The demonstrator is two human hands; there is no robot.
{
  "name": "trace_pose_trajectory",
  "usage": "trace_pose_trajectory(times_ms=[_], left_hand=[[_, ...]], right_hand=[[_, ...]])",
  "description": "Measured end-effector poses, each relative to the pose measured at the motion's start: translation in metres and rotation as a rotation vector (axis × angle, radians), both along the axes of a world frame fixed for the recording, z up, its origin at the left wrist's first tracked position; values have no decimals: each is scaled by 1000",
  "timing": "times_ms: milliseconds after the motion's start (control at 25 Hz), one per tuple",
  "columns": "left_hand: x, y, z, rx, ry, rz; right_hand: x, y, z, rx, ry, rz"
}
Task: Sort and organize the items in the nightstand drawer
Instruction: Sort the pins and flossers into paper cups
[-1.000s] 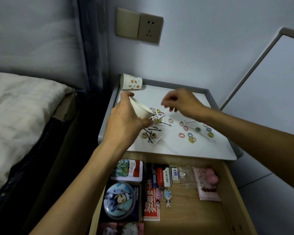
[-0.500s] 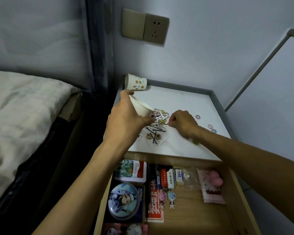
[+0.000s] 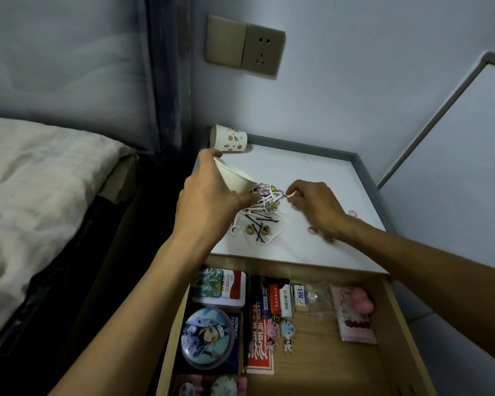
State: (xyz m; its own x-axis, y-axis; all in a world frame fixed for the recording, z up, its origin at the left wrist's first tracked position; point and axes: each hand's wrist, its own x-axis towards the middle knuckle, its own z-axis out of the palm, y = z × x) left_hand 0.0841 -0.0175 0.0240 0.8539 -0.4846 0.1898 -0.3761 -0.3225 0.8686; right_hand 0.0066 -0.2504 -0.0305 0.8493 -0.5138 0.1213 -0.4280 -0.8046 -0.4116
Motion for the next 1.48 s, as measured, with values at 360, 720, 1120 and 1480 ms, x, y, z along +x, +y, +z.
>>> trace_pose_trajectory(times_ms=[360, 720, 1120, 1480], left_hand=[[1, 1, -1, -3, -2, 9], [0, 1, 0, -12, 6, 10], [-6, -3, 3, -8, 10, -15], [-8, -7, 2, -6, 18, -19]], right_hand=[[20, 24, -14, -219, 173, 293], [13, 28, -31, -402, 181, 224], [-2, 8, 0, 262, 10, -42], [-12, -9, 6, 324, -78, -219]])
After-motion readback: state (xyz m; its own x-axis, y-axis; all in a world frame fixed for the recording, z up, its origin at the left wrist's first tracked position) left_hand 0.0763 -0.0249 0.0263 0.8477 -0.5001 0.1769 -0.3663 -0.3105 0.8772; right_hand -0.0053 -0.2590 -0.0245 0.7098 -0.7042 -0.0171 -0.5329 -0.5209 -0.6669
